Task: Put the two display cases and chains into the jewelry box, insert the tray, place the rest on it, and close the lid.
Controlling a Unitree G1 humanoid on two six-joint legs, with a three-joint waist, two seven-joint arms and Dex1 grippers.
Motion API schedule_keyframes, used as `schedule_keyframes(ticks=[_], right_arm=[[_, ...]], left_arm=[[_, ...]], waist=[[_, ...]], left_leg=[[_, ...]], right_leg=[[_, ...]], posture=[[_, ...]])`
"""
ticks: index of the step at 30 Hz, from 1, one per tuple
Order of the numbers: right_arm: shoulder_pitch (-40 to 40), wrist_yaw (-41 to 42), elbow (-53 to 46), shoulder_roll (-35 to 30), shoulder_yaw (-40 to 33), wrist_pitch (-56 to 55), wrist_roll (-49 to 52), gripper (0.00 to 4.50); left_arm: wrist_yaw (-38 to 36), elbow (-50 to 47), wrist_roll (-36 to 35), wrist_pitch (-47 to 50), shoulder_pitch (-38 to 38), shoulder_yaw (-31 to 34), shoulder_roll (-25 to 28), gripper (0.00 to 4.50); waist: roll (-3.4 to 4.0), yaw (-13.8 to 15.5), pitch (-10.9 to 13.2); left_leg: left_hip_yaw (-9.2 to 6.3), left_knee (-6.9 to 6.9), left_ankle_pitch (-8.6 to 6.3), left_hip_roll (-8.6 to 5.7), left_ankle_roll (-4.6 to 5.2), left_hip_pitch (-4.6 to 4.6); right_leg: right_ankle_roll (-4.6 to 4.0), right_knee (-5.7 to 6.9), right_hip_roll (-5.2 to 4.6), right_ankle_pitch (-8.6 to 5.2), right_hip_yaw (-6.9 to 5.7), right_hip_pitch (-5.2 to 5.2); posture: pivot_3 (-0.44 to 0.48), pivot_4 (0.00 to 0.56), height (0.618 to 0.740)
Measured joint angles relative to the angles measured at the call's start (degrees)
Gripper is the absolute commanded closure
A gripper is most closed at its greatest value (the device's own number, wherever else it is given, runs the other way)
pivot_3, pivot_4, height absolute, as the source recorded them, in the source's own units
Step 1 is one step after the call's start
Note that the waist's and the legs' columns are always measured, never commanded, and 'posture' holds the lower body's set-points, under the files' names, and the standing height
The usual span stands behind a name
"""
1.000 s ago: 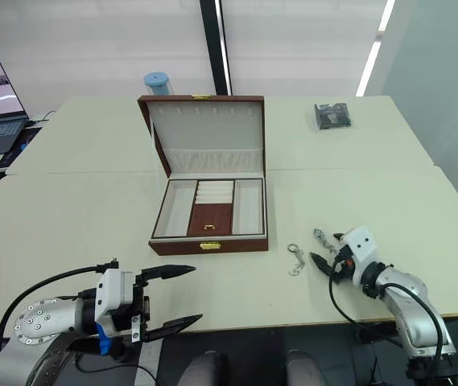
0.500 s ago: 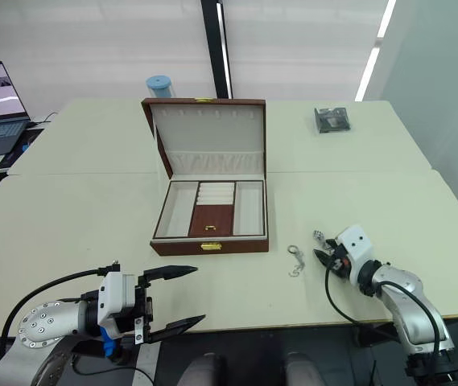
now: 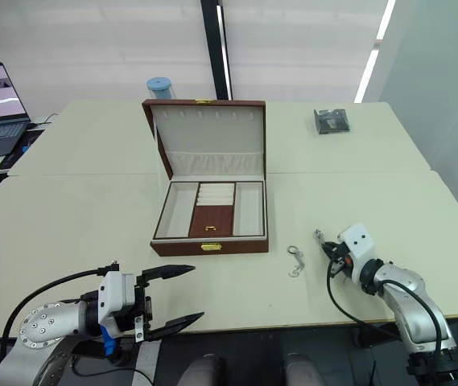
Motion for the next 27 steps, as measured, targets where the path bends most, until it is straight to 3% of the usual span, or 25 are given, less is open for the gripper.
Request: schedule_keyframes(ticks=[16,27], right_arm=[[-1.95,4.38,-7.23,1.36,-3.12,3.15,11.5,4.49],[-12.26,3.81,-9.91,3.04,-1.81,8.91,16.25,4.49]], left_arm=[[1.78,1.52,0.15,0.01,-1.22,-0.08,-1.35,0.0],[8.69,0.12,0.14,0.71,1.38,0.88,-4.13,0.0]], waist=[[0.23,-0.01,0.15],[0.26,-0.14,0.16]], left_leg=[[0.0,-0.01,0.0,0.0,0.0,-0.04],[0.01,0.0,0.0,0.03,0.0,-0.06]], right_leg=[[0.0,0.0,0.0,0.0,0.0,-0.05],[0.0,0.0,-0.01,0.0,0.03,-0.07]], posture=[[0.0,0.15,0.74],[0.0,0.15,0.74]])
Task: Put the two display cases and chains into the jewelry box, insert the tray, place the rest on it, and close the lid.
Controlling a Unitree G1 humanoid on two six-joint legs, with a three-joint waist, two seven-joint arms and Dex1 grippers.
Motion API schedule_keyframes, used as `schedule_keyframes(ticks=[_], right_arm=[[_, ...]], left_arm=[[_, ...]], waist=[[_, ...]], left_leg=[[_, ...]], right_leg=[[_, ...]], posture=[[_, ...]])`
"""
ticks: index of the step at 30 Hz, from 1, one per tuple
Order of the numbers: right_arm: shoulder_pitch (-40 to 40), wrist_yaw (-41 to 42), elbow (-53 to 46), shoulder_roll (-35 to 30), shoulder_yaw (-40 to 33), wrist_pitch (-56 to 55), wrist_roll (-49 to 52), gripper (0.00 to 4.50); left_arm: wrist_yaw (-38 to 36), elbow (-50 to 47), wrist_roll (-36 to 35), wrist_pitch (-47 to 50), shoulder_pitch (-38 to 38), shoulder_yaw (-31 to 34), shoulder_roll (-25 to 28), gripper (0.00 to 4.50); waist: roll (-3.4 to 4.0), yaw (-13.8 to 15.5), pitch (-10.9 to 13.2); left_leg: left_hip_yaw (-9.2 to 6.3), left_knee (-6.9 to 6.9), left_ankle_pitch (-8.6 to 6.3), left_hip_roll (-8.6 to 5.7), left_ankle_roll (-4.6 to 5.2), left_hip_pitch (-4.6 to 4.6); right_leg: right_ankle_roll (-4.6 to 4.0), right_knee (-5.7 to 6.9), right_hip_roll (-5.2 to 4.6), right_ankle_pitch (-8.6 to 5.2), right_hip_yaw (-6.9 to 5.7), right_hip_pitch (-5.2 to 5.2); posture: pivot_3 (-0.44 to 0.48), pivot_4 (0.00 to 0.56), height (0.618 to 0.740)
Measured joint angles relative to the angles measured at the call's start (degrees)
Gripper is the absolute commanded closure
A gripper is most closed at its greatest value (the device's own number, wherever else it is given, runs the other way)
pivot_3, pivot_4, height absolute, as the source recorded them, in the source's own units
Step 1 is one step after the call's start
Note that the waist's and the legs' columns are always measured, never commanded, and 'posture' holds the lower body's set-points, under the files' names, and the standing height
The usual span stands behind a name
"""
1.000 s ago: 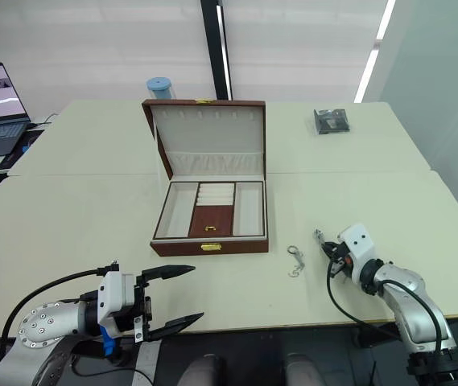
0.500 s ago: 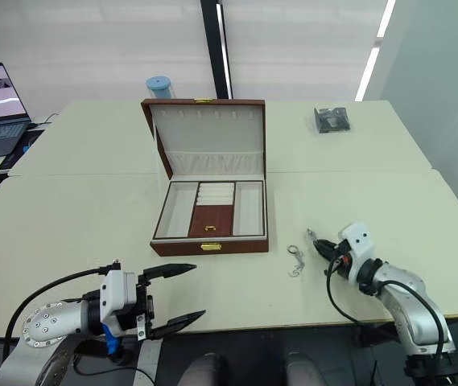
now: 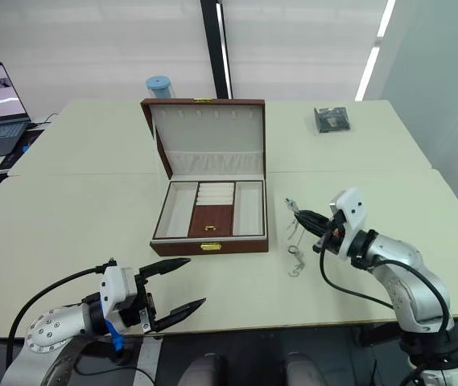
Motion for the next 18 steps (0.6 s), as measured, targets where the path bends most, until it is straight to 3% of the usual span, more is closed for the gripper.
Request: schedule_keyframes(ticks=[12,18], right_arm=[[-19.13,-0.88,8.07,7.72,4.66,3.81,1.26,4.49],[-24.45,-1.31,13.23,12.67,8.68,4.09,-0.12,4.49]], left_arm=[[11.08,-4.31,0.07,1.78,5.42,5.47,-4.02,0.0],[15.94,-7.36,0.32,1.81,10.9,8.0,-7.71,0.0]], waist=[[0.02,0.03,0.01],[0.04,-0.02,0.02]], left_leg=[[-0.03,-0.02,0.0,0.11,0.0,-0.03],[0.01,-0.02,0.0,0.15,0.0,-0.03]], right_leg=[[-0.01,-0.01,-0.12,0.0,-0.03,-0.05],[-0.02,0.0,-0.18,0.01,-0.02,-0.08]], posture=[[0.0,0.15,0.74],[0.0,0.15,0.74]])
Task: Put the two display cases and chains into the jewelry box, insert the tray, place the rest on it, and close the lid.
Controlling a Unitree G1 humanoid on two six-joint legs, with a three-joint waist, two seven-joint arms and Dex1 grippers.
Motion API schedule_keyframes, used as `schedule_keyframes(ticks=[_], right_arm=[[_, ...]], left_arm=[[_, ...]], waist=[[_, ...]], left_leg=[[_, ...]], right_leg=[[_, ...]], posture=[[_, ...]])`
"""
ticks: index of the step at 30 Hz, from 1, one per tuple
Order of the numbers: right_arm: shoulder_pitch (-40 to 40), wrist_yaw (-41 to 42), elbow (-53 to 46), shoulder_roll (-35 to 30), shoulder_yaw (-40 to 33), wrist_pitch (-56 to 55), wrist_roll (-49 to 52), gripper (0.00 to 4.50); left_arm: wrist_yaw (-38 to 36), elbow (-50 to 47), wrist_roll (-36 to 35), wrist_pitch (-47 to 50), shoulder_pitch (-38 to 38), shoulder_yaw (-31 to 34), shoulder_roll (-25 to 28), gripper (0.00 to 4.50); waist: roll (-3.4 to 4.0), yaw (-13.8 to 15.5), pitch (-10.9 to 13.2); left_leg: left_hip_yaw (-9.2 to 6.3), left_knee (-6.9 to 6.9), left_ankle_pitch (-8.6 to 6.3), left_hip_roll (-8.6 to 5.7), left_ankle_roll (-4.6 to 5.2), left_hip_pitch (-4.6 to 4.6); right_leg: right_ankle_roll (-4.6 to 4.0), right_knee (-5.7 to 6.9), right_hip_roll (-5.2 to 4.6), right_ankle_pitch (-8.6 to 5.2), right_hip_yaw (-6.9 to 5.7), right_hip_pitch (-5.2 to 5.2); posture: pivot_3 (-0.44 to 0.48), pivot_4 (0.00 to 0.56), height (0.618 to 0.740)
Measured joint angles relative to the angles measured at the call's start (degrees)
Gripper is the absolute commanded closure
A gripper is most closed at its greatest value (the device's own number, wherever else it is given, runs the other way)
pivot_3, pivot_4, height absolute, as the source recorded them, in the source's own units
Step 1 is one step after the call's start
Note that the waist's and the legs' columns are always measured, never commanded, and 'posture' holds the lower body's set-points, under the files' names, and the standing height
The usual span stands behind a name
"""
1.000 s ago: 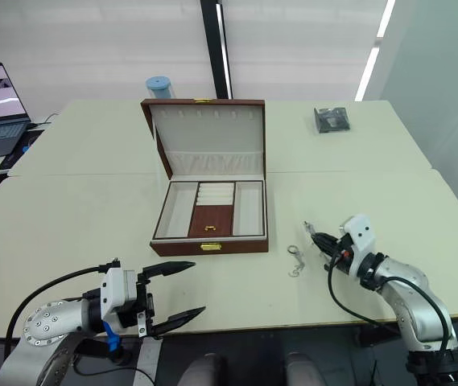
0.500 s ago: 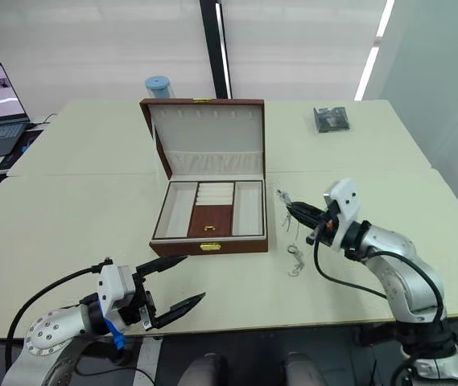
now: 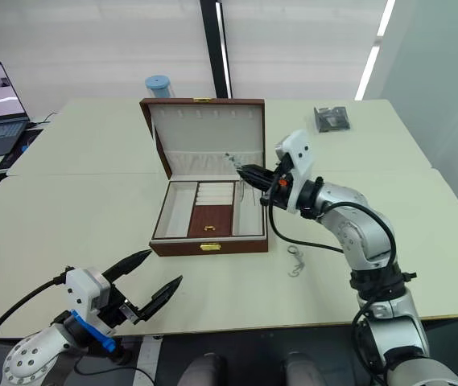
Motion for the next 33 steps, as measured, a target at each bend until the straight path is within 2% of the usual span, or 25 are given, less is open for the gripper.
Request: schedule_keyframes(ticks=[6,18,27,33], right_arm=[[-4.25,0.08,6.24,4.45,3.81,-1.38,-2.78,4.49],[-10.17,1.49,19.47,14.53,6.15,-7.47,-6.63,4.49],[-14.51,2.93,28.92,20.56,6.08,-13.03,-8.82,4.49],[-15.28,2.99,39.5,23.0,6.33,-20.21,-12.31,4.49]], left_arm=[[2.96,-0.87,0.16,-0.7,2.92,0.75,-2.98,0.0],[5.53,-2.24,1.21,-3.28,6.96,1.22,-6.76,0.0],[6.84,-2.26,1.81,-4.03,7.47,1.52,-6.88,0.0],[7.75,-2.67,2.16,-4.03,7.14,1.5,-6.88,0.0]], waist=[[0.0,0.02,0.0],[0.0,-0.03,0.0],[0.01,-0.02,0.01],[0.02,0.04,0.01]], left_leg=[[0.02,0.0,0.0,0.04,0.0,-0.02],[0.11,-0.03,0.0,0.2,-0.01,-0.04],[0.16,-0.03,-0.01,0.47,-0.01,-0.04],[0.19,-0.04,-0.01,0.51,-0.02,-0.05]], right_leg=[[-0.03,0.0,0.03,0.02,0.0,-0.04],[-0.1,0.0,0.14,0.05,0.02,-0.12],[-0.24,-0.05,0.41,0.13,0.04,-0.17],[-0.28,-0.08,0.44,0.16,0.05,-0.18]], posture=[[0.0,0.15,0.74],[0.0,0.15,0.74],[0.0,0.15,0.74],[0.0,0.15,0.74]])
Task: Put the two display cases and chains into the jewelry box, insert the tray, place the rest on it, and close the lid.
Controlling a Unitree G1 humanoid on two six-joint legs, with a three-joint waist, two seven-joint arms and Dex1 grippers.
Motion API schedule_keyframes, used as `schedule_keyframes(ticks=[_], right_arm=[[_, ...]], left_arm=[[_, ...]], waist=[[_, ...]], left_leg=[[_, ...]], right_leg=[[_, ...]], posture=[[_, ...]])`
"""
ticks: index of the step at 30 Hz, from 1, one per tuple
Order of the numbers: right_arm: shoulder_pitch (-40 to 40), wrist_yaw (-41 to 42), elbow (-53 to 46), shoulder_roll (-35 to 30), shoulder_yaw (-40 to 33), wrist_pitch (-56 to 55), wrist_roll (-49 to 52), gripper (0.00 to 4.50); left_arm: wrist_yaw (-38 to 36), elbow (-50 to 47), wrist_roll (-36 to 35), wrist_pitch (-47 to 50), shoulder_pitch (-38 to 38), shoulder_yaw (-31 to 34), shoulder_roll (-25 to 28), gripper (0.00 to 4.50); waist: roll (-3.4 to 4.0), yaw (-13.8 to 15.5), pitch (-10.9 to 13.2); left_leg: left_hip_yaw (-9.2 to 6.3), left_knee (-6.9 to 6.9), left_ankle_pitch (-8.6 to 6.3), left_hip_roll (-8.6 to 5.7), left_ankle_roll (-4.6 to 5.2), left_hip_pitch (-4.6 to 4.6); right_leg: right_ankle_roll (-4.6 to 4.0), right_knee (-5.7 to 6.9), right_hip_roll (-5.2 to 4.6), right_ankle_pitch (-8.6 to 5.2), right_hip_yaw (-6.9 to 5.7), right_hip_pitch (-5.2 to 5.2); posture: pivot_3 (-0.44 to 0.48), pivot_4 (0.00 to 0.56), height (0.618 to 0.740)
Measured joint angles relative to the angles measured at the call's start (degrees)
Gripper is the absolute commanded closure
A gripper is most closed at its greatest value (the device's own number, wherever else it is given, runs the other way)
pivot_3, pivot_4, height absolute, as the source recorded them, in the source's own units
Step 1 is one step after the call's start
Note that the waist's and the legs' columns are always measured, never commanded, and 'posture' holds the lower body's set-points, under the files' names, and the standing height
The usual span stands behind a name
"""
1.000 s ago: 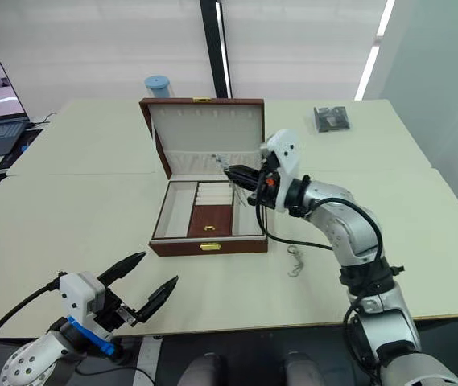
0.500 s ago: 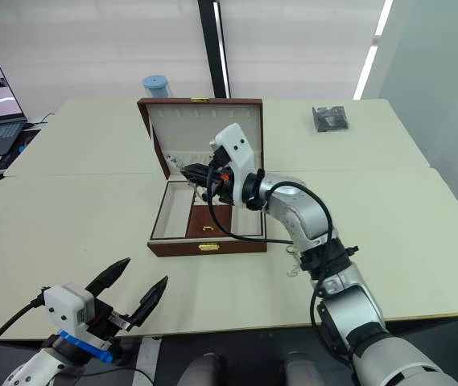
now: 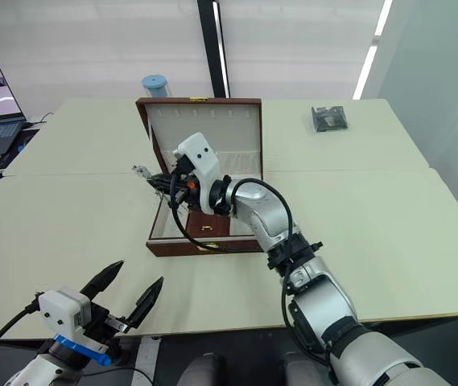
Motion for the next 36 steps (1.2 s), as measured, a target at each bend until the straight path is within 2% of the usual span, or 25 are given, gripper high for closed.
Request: schedule_keyframes(ticks=[8,22,30,36], right_arm=[[-0.02,-0.21,7.9,0.08,-0.21,-5.02,-1.76,4.49],[-0.01,-2.67,10.16,0.1,-0.29,-6.59,-3.37,4.49],[-0.01,-2.39,10.14,0.1,-0.28,-6.51,-3.25,2.37],[-0.01,-1.78,10.08,0.1,-0.34,-6.48,-3.11,0.6]], left_arm=[[0.52,-1.96,0.15,0.58,-0.18,-0.01,0.03,0.0],[1.4,-2.53,0.42,1.95,-1.14,-0.79,0.06,0.0],[1.41,-2.51,0.66,2.01,-1.98,-0.86,0.06,0.0],[1.43,-2.5,0.75,2.08,-3.05,-0.98,0.06,0.0]], waist=[[0.01,-0.06,0.01],[0.01,-0.05,0.01],[0.01,-0.05,0.01],[0.01,-0.05,0.01]], left_leg=[[0.04,-0.02,0.0,0.05,0.0,0.0],[0.05,-0.03,0.0,0.06,0.0,0.0],[0.04,-0.03,0.0,0.06,-0.01,0.0],[0.05,-0.03,-0.01,0.06,-0.01,0.0]], right_leg=[[-0.04,0.0,0.02,0.02,0.03,-0.03],[-0.04,-0.01,0.02,0.02,0.04,-0.04],[-0.04,-0.01,0.02,0.02,0.04,-0.04],[-0.04,-0.01,0.02,0.02,0.04,-0.04]], posture=[[0.0,0.15,0.74],[0.0,0.15,0.74],[0.0,0.15,0.74],[0.0,0.15,0.74]])
